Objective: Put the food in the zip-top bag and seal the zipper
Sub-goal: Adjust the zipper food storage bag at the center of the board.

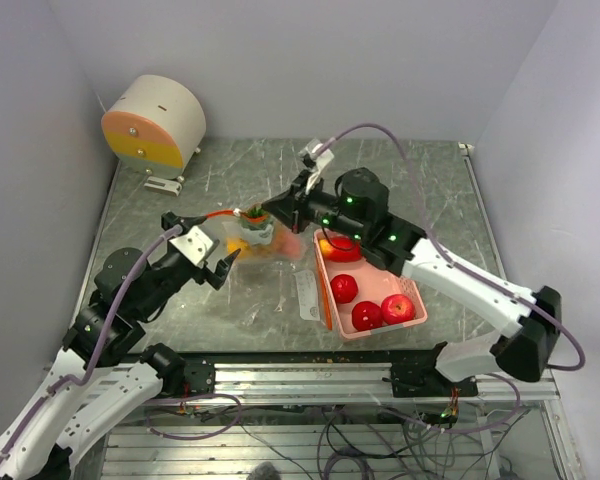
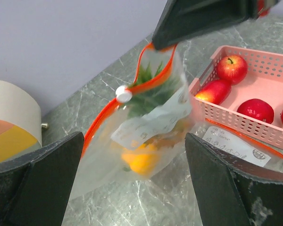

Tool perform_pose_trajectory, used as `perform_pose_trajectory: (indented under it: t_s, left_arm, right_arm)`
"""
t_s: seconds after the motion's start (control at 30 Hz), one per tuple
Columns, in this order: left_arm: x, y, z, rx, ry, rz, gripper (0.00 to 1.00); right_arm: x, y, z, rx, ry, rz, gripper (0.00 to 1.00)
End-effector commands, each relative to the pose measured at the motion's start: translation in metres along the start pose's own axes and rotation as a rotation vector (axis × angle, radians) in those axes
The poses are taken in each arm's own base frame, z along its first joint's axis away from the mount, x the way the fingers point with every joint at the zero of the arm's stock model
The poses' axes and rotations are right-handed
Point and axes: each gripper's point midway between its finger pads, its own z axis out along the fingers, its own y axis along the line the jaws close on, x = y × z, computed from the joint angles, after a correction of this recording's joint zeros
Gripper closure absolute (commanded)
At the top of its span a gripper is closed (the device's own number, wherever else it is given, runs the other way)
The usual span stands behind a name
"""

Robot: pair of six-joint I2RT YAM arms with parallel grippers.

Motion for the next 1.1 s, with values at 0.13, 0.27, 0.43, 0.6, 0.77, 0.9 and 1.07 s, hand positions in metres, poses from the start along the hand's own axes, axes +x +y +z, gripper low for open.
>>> perform_pose_trajectory:
  t_s: [0.13, 0.27, 0.43, 0.6, 0.77, 0.9, 1.07]
  left_arm:
    - [-0.008, 0.006, -0.003, -0.027, -0.006, -0.022, 0.0]
    - [-0.009, 0.004, -0.006, -0.027, -0.031, -0.035, 0.0]
    - [-0.001, 0.004, -0.008, -0.032, -0.006, -0.028, 0.0]
    - [0.004, 0.004, -0.009, -0.032, 0.021, -0.027, 0.0]
    - [0.003, 0.002, -0.007, -0.027, 0.002, -0.041, 0.0]
    - [-0.005, 0.002, -0.006, -0.021, -0.012, -0.047, 0.0]
    - [-0.005, 0.004, -0.008, -0.028, -0.015, -0.036, 0.0]
  right_arm:
    - [-0.071, 0.006, -0.004, 0.023, -0.154, -0.042, 1.0]
    - [-0.13, 0.014, -0.048, 0.048, -0.377, -0.065, 1.0]
    - [0.036, -0.024, 0.01, 0.093, -0.003, 0.057, 1.0]
    - [0.216, -0.038, 0.018, 0.08, 0.374, 0.244, 1.0]
    - [0.141, -0.026, 0.035, 0.037, 0.273, 0.169, 1.0]
    - [0.009, 0.0, 0.027, -0.01, 0.04, 0.075, 1.0]
    - [-0.066, 0.01, 0.003, 0.009, -0.092, 0.023, 1.0]
